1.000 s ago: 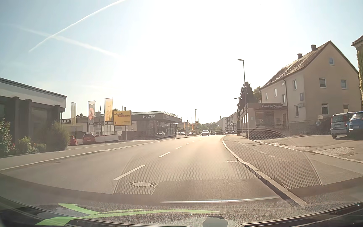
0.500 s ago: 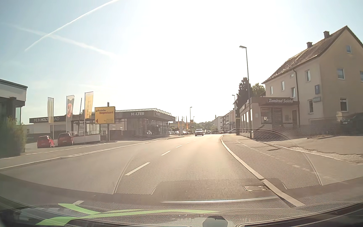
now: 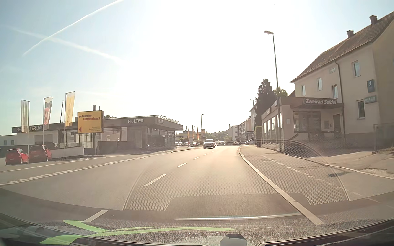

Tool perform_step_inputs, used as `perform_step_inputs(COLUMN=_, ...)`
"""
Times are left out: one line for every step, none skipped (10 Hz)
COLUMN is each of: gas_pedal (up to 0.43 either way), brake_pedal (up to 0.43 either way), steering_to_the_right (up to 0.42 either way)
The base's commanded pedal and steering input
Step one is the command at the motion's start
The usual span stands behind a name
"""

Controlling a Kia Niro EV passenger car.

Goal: Follow the waypoints while adhering to traffic rules and regulations

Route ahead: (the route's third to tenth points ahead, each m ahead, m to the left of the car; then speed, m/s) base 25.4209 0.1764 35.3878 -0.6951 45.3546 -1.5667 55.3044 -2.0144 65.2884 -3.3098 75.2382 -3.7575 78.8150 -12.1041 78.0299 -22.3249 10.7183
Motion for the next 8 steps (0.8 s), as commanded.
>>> perform_step_inputs(gas_pedal=0.098, brake_pedal=0.0, steering_to_the_right=0.01)
perform_step_inputs(gas_pedal=0.098, brake_pedal=0.0, steering_to_the_right=0.01)
perform_step_inputs(gas_pedal=0.098, brake_pedal=0.0, steering_to_the_right=0.01)
perform_step_inputs(gas_pedal=0.098, brake_pedal=0.0, steering_to_the_right=0.01)
perform_step_inputs(gas_pedal=0.098, brake_pedal=0.0, steering_to_the_right=0.01)
perform_step_inputs(gas_pedal=0.098, brake_pedal=0.0, steering_to_the_right=0.01)
perform_step_inputs(gas_pedal=0.098, brake_pedal=0.0, steering_to_the_right=0.01)
perform_step_inputs(gas_pedal=0.098, brake_pedal=0.0, steering_to_the_right=0.01)
